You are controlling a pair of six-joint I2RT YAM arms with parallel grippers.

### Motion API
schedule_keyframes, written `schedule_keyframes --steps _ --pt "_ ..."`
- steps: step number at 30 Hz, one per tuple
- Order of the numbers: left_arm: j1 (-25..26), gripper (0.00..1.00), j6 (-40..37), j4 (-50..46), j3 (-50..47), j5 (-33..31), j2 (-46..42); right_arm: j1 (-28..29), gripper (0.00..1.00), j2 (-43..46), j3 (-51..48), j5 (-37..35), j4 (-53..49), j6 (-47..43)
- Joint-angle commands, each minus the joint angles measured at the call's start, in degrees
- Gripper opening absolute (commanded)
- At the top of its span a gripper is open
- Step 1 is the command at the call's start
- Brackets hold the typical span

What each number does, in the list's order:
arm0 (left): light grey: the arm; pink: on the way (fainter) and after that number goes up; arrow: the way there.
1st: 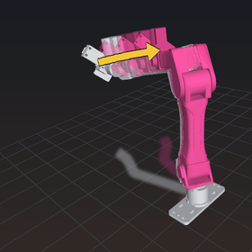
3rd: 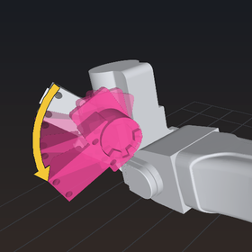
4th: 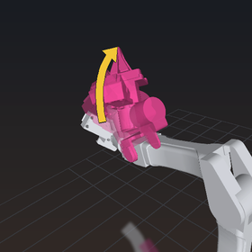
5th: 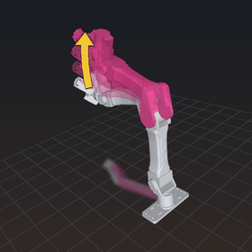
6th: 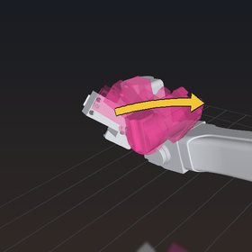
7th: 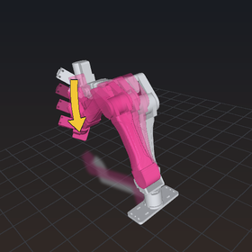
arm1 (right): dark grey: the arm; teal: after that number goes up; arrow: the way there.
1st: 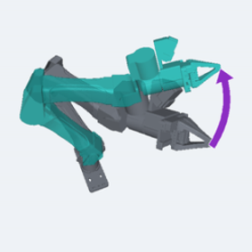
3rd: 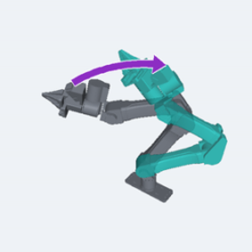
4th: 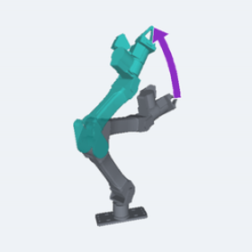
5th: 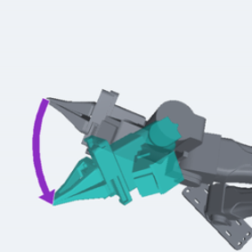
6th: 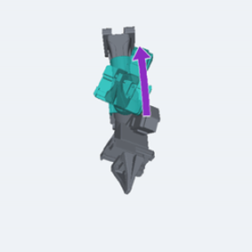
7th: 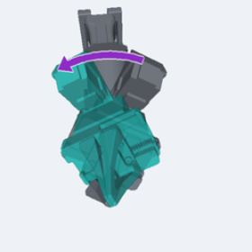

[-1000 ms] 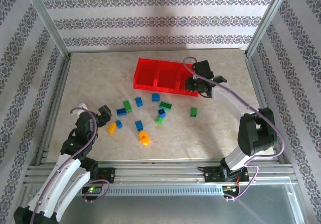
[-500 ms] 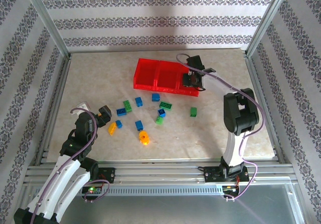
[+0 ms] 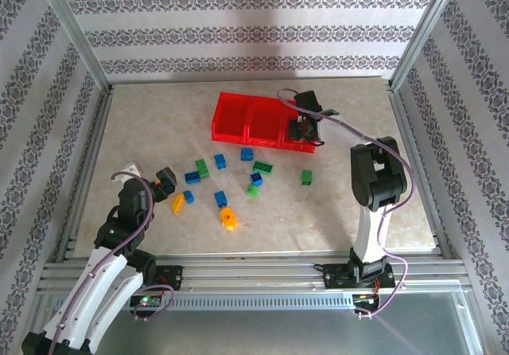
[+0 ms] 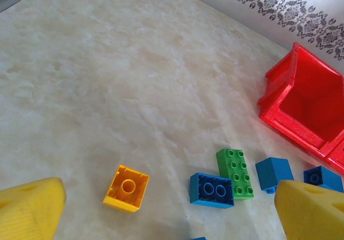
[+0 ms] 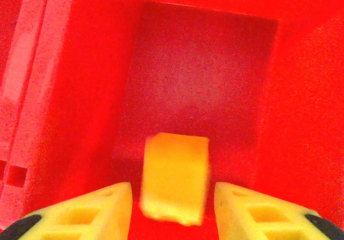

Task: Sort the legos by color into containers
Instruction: Place the lego in the container.

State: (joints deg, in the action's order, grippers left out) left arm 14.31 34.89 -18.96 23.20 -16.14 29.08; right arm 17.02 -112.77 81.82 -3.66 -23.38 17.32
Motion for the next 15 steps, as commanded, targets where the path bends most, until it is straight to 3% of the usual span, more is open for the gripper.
schedule_keyframes --steps 1,15 --pt "0.5 1.00 -2.4 -1.1 1.0 0.3 -0.3 0.2 0.48 1.5 0.0 -1.3 -0.5 -1.1" --pt "0.8 1.00 -10.4 -2.0 7.8 4.4 10.0 1.7 0.56 7.7 -0.9 -1.0 -0.5 -1.1"
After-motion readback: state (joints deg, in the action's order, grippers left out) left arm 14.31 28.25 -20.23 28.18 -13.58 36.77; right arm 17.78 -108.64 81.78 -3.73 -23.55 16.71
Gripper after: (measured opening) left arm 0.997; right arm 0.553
